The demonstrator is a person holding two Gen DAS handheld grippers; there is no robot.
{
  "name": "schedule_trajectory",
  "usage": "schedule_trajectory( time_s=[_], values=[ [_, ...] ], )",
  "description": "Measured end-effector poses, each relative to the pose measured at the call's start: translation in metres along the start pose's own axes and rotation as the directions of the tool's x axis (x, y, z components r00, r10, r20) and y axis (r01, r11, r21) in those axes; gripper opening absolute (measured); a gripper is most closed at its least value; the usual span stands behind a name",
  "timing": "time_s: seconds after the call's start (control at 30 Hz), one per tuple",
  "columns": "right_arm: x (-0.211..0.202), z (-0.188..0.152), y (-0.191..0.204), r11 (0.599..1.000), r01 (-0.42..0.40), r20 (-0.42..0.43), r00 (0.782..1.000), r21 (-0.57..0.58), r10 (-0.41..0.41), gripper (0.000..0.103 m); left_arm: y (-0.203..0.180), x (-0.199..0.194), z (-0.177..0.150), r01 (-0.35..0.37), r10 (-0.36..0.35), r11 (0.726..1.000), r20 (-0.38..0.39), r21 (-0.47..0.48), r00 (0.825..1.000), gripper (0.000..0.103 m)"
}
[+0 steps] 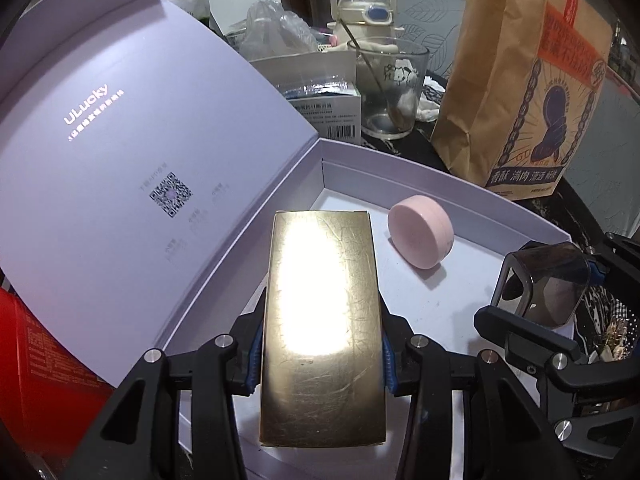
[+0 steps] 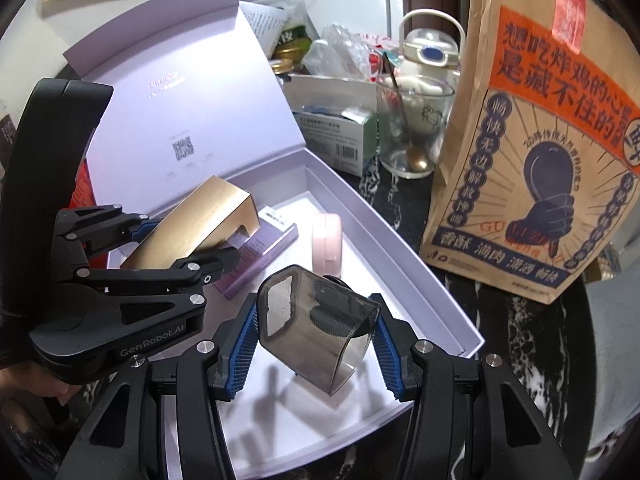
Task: Organize rigid objects
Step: 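Lower the gold box and glass cup into the lavender box and open both tools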
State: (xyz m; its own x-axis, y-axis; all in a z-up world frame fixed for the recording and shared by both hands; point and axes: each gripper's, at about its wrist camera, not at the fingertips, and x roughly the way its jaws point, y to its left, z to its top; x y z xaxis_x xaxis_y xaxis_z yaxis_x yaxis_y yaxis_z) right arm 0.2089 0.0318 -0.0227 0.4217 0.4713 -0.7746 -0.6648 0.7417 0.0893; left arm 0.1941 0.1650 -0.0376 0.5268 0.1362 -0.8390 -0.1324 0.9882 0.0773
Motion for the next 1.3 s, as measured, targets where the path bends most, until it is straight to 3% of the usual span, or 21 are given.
schedule_trajectory(
  time_s=[0.33, 0.73, 0.8, 1.03, 1.3],
  values=[
    [0.010, -0.001, 0.001, 1.000, 0.011, -0.040, 0.999, 0.000, -0.011, 0.053, 0.004, 0.021, -0.003, -0.022, 0.021, 1.000, -0.073, -0.012, 0.997, 0.044],
    [0.021, -0.003, 0.002, 0.999, 0.046, -0.068, 0.997, 0.011, -0.046, 0.053, 0.000, 0.027, 0.000, -0.051, 0.051, 0.999, -0.086, -0.003, 0.995, 0.047],
    [0.020, -0.004, 0.002, 0.998, 0.062, -0.068, 0.996, 0.013, -0.061, 0.060, -0.001, 0.026, 0.000, -0.055, 0.055, 0.998, -0.089, 0.000, 0.995, 0.047],
    [0.010, -0.005, -0.004, 0.996, 0.075, -0.055, 0.996, 0.041, -0.073, 0.066, 0.001, 0.025, 0.002, -0.034, 0.033, 0.999, -0.108, -0.012, 0.994, 0.047],
    [-0.003, -0.005, -0.008, 0.994, 0.095, -0.044, 0.995, 0.054, -0.093, 0.067, -0.001, 0.014, 0.000, 0.005, -0.007, 1.000, -0.111, -0.016, 0.994, 0.047]
  ],
)
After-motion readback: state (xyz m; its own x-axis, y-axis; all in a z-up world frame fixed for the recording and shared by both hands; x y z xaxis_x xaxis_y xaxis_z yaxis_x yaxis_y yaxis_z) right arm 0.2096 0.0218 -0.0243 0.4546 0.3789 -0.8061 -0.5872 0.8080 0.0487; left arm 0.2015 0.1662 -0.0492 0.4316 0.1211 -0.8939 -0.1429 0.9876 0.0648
